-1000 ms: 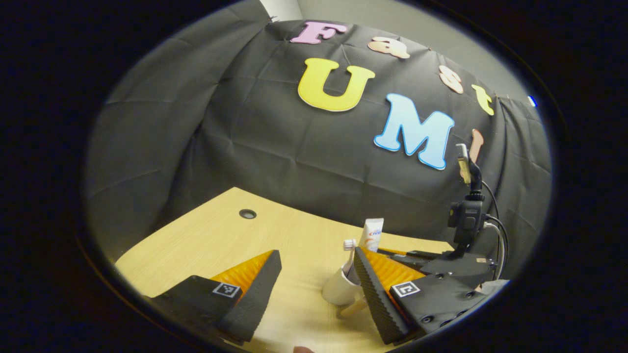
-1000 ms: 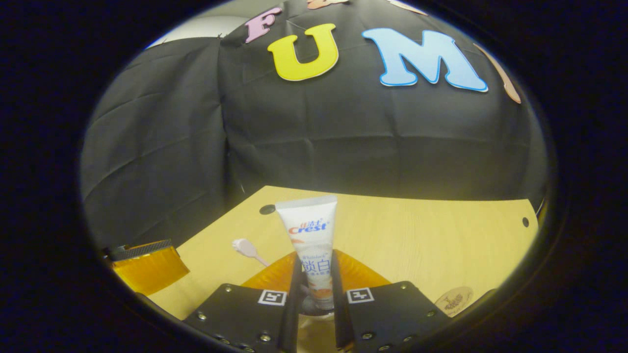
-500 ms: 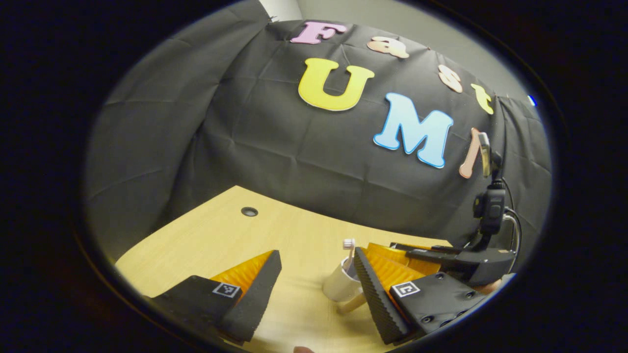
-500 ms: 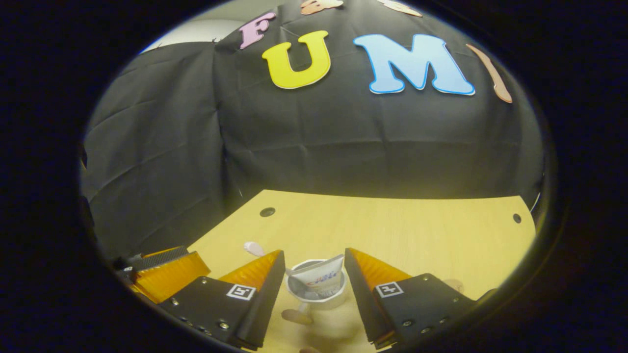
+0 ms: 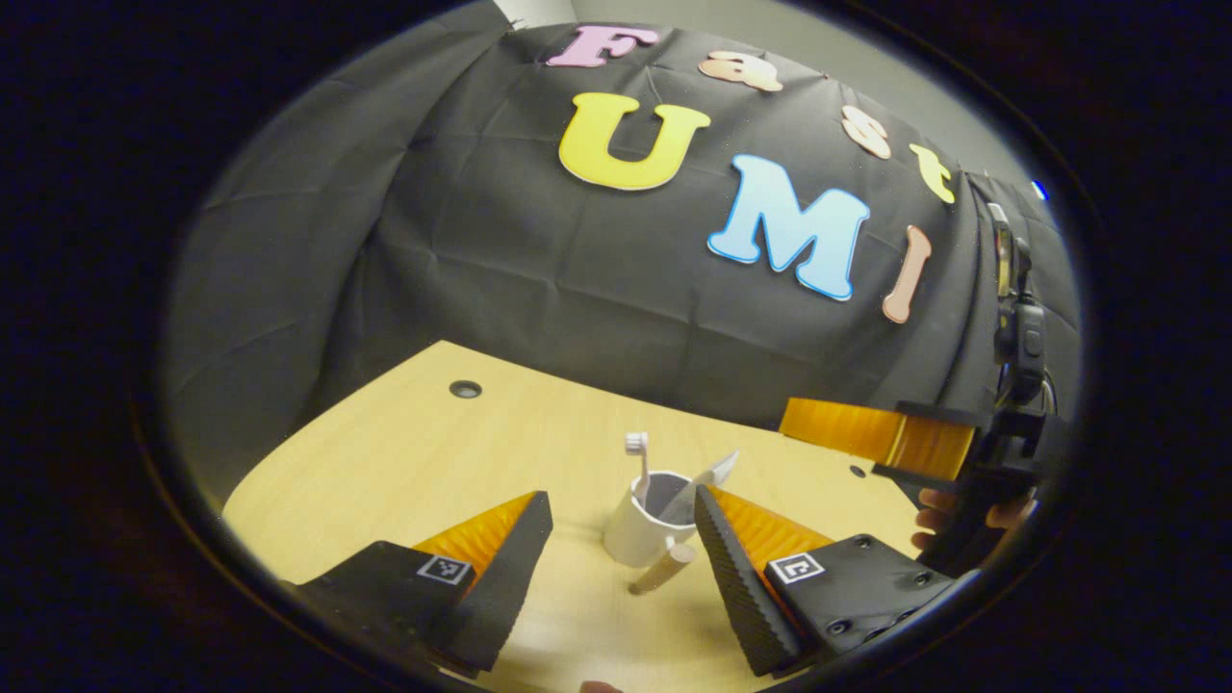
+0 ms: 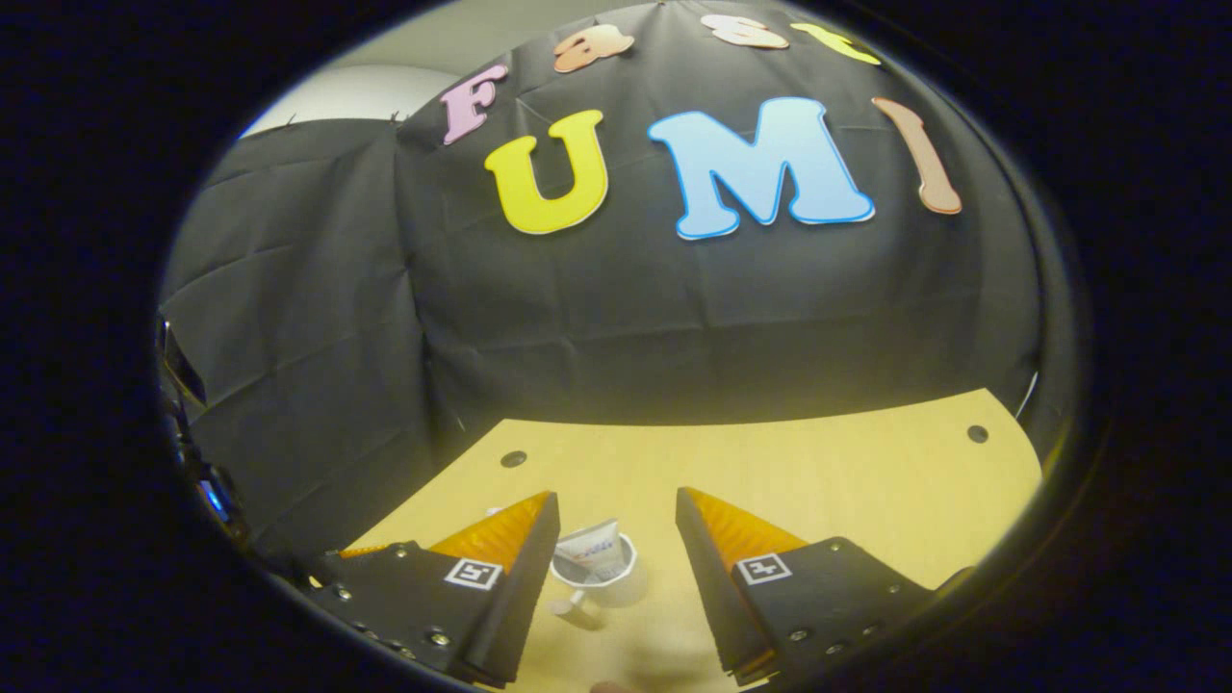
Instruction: Put the toothbrush and toothpaste on the desktop into the cup, then pick up the cup and place it on the coaster on the desktop.
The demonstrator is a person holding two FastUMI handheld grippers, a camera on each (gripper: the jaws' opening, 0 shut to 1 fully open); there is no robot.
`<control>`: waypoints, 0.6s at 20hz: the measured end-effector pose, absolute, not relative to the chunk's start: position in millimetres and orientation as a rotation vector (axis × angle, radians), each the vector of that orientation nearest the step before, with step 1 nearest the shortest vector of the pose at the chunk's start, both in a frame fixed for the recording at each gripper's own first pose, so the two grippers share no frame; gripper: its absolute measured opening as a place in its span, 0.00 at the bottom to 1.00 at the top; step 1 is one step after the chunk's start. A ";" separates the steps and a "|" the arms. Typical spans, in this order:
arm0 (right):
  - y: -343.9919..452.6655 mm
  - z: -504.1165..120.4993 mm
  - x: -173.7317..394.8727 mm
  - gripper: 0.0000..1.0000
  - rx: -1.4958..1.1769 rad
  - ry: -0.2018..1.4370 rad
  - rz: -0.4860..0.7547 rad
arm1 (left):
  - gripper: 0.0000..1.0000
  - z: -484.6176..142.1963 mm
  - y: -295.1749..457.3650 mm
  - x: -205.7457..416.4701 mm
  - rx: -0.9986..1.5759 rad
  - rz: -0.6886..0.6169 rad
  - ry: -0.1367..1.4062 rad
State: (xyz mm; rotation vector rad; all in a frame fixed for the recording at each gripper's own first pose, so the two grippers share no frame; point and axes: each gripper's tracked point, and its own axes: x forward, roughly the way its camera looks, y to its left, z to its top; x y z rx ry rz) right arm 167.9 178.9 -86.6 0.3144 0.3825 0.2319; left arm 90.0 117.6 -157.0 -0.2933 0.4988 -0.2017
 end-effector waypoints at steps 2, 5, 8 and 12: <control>155.9 -84.6 157.5 0.73 0.293 0.378 0.190 | 0.99 -165.3 106.1 86.1 -0.287 -0.216 0.532; 126.8 -86.0 140.2 0.73 0.298 0.393 0.144 | 0.96 -177.8 87.0 81.3 -0.273 -0.238 0.583; 101.6 -92.1 123.3 0.73 0.317 0.417 0.101 | 0.96 -196.8 69.7 80.2 -0.251 -0.252 0.654; 71.3 -107.3 101.4 0.73 0.317 0.452 0.044 | 0.96 -224.7 53.8 88.3 -0.188 -0.256 0.767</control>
